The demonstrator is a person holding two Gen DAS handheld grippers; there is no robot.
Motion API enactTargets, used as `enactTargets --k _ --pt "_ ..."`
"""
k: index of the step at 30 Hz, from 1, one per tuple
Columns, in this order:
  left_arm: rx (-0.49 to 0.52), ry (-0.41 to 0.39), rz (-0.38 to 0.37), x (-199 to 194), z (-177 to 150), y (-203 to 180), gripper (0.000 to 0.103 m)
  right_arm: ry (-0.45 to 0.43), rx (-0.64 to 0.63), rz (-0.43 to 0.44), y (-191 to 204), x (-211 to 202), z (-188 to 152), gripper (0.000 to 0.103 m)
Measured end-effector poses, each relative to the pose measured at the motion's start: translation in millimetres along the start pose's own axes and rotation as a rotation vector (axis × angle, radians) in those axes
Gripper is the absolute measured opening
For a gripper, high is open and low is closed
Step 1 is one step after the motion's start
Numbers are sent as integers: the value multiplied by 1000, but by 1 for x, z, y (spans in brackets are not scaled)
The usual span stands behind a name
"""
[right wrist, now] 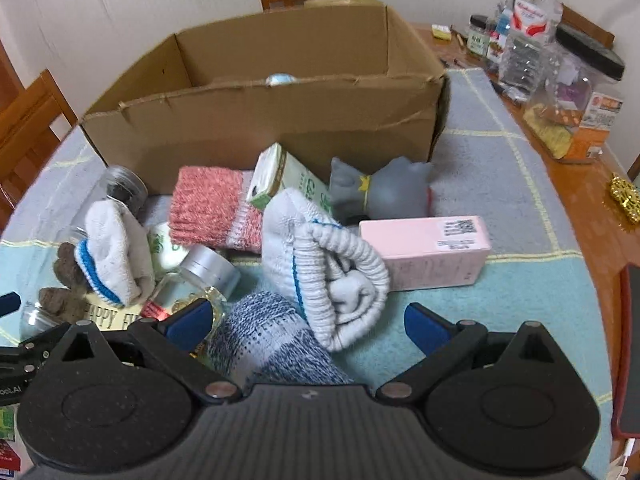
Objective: Organize objects
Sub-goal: 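Grasp the clear jar of brown balls with the left tool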
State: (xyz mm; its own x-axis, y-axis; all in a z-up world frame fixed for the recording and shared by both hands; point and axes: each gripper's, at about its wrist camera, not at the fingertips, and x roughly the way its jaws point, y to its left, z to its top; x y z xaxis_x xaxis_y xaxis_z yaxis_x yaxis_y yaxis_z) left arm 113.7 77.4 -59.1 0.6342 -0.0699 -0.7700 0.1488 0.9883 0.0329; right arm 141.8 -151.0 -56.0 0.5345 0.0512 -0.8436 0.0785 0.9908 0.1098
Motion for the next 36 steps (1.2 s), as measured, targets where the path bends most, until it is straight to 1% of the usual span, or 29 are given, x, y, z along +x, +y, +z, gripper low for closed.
enactTargets --k 2,8,11,21,25,30,32,36 --pt "-1 10 -8 5 1 1 99 15 -3 -10 1 5 -2 103" --pt "4 43 12 14 -1 5 99 41 36 15 -9 4 -9 103" --pt "9 62 43 15 -3 10 99 52 51 29 -15 -1 -15 103" --pt "-16 84 141 4 -12 45 99 86 57 23 -36 -16 -36 103" --pt "-12 89 191 1 -15 58 99 84 51 16 -46 -25 -47 103" --pt "-48 90 235 -1 -15 76 99 76 31 22 -49 -28 -48 103" --pt "-58 90 210 -3 -16 78 99 80 -4 27 -46 -29 -49 103" --pt "-32 96 98 -8 -22 67 99 99 -88 8 -35 -25 -57 103"
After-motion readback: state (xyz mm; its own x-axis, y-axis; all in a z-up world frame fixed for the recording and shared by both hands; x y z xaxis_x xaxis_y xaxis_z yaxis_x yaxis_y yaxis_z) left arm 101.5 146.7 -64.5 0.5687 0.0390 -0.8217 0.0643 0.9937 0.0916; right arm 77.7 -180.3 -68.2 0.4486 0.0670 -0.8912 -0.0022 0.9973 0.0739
